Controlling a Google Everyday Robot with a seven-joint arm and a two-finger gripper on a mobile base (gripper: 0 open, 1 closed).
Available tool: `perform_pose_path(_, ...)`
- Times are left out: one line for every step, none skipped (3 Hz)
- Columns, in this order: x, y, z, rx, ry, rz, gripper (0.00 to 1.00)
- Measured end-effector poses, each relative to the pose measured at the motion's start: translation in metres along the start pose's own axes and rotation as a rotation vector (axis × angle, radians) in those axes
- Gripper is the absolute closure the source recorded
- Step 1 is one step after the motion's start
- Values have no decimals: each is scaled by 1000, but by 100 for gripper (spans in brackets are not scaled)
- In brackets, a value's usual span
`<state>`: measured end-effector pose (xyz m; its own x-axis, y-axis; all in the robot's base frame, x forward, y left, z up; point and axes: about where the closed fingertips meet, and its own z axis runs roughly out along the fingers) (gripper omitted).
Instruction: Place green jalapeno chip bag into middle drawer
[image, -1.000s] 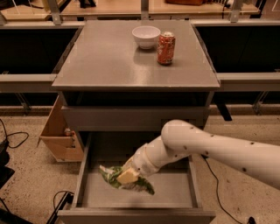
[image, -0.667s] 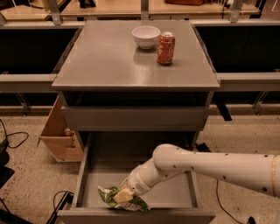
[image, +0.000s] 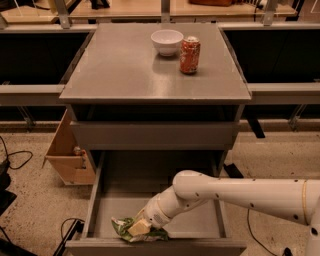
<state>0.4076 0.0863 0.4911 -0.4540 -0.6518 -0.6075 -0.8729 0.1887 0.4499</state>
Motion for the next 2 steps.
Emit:
perform_pose_path(0, 0, 0, 0, 0, 0, 30)
perform_pose_path(0, 0, 0, 0, 0, 0, 6)
